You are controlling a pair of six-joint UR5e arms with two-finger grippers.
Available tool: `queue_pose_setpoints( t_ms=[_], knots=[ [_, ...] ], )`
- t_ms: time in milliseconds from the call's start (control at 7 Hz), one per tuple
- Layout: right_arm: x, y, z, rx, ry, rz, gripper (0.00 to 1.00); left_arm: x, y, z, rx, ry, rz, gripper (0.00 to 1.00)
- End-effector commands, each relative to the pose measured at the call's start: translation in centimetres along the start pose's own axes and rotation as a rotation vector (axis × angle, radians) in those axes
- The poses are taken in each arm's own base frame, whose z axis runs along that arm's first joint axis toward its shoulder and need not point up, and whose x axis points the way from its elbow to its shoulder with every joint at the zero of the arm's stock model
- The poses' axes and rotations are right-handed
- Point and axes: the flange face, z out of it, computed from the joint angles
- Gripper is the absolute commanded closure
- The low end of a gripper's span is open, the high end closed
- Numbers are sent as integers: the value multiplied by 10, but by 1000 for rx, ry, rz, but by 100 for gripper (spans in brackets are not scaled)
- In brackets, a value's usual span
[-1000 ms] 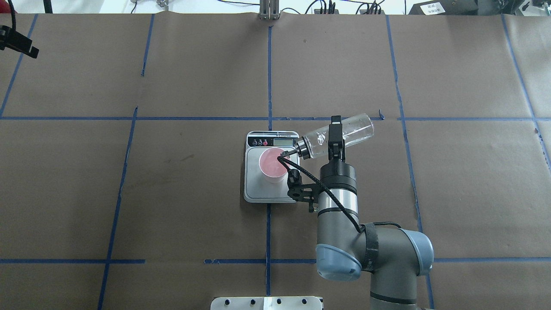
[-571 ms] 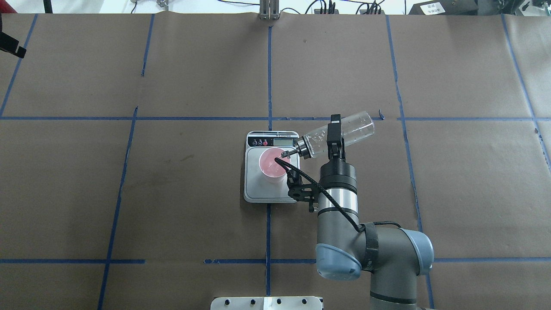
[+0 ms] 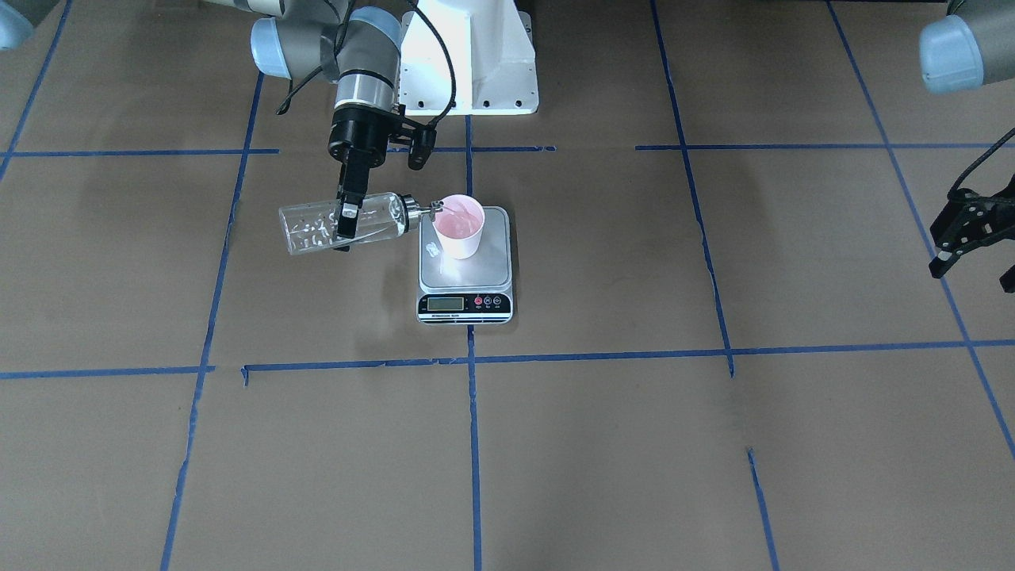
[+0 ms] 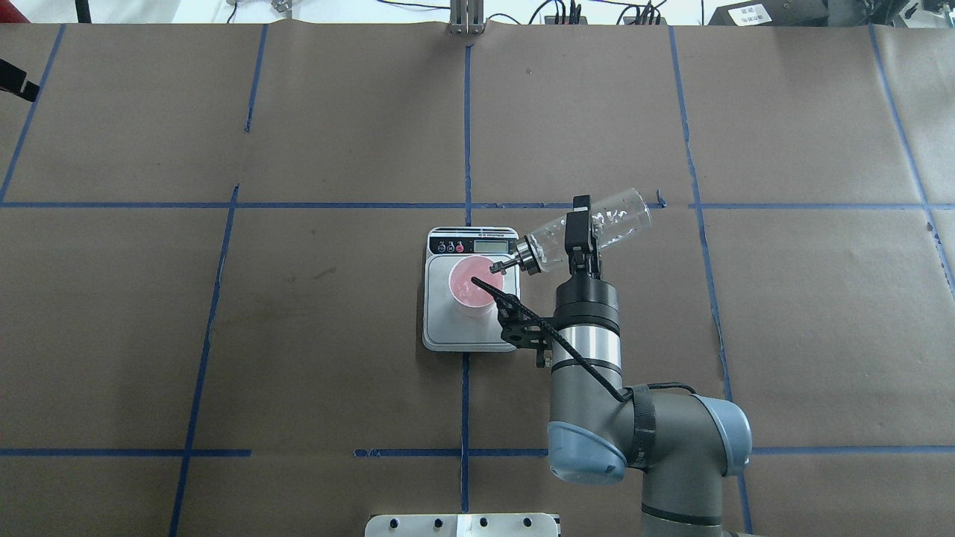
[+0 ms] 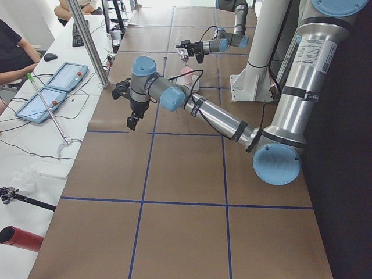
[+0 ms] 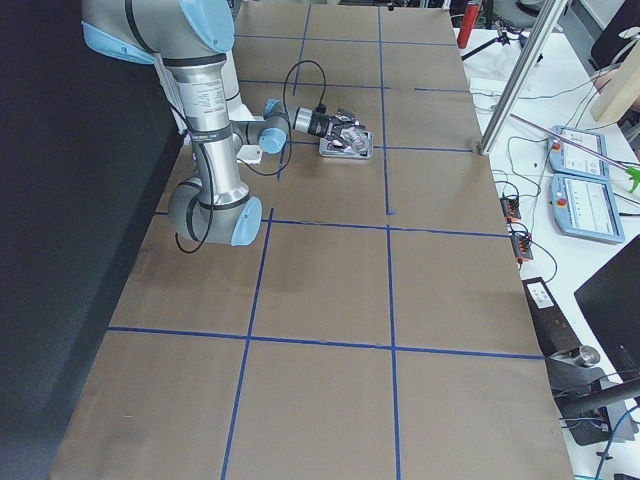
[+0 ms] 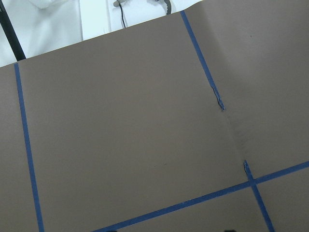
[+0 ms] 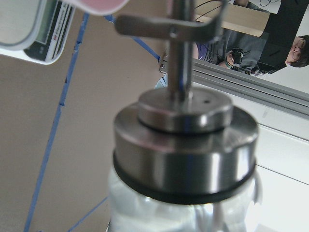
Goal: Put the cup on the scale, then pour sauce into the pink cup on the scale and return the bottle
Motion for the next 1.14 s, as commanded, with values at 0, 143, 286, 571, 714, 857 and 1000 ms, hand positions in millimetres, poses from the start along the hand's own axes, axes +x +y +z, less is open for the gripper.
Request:
queue_pose_setpoints(
  t_ms=[0,143,286,571,714,857,1000],
  knots=[
    [-2,2,1,0,0,13,100,1,-1,-1,2,0,1,21],
    [3,0,-1,10,-1,74,100,1,-1,-1,2,0,1,21],
    [-1,3,0,12,-3,202,100,1,-1,-1,2,0,1,21],
    [-7,2,-4,22,-36,458,100,1,-1,-1,2,0,1,21],
    [-10,1,-7,32,-54,608,100,1,-2,-2,5,0,1,21],
    [-15,-2,-13,40,-85,771,100,0,-2,-3,5,0,0,21],
    [-14,-5,-17,45,-121,924,100,0,-2,-3,5,0,0,21]
  ],
)
